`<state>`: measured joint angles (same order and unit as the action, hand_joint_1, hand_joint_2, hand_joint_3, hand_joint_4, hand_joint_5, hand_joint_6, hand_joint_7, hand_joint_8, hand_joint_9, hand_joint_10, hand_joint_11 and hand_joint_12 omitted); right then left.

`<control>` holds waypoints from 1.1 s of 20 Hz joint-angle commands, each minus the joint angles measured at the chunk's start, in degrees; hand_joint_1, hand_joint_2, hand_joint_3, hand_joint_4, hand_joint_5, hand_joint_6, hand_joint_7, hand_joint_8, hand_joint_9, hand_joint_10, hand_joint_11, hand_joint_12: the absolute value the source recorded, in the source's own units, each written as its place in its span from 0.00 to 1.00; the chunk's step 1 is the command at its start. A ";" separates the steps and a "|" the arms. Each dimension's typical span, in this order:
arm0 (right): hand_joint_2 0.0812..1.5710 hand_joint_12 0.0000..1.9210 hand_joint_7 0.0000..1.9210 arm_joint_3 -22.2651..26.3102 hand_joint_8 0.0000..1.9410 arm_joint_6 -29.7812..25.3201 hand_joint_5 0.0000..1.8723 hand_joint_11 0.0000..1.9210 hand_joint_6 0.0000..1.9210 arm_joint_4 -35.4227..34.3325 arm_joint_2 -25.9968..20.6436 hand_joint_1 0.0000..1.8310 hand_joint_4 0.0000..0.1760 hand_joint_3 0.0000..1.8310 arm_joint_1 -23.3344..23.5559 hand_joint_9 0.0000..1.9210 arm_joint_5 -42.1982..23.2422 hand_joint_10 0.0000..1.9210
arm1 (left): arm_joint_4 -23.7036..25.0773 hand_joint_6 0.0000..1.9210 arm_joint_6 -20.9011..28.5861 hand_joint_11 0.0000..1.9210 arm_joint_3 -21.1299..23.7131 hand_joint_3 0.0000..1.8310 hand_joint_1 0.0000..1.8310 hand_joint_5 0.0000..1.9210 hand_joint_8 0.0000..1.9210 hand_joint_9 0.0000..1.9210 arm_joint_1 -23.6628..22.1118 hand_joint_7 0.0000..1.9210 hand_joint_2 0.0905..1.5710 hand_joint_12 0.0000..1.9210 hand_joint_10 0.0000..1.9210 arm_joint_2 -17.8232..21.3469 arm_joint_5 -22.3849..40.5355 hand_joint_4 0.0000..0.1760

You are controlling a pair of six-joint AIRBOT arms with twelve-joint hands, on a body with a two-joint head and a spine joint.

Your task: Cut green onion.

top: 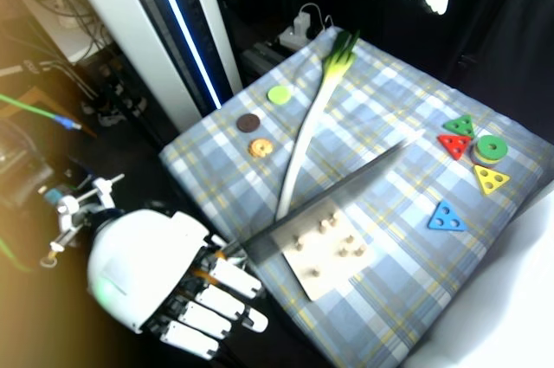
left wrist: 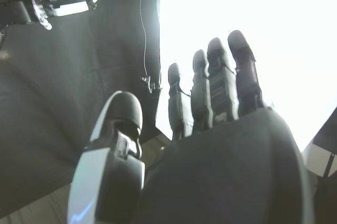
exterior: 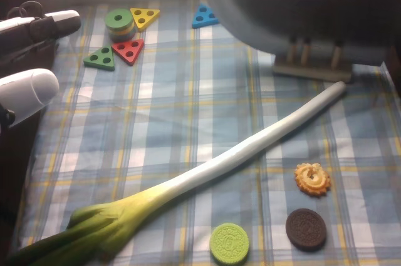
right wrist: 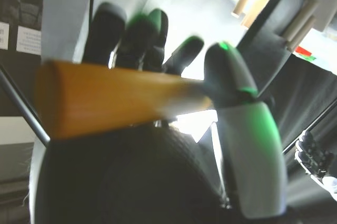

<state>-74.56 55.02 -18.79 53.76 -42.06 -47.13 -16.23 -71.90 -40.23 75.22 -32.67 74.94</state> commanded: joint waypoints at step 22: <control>0.99 1.00 0.24 1.40 1.00 1.23 0.14 0.46 1.00 -0.61 -2.22 0.21 0.48 0.00 1.85 0.37 -10.94 1.00 | -0.51 0.00 1.75 0.00 -0.81 0.00 0.14 0.19 0.00 0.17 -0.65 0.17 0.89 0.32 0.00 -0.76 6.59 0.33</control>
<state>-72.86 56.88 -18.20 52.45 -41.23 -49.34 -16.34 -70.63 -40.64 75.22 -33.12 74.50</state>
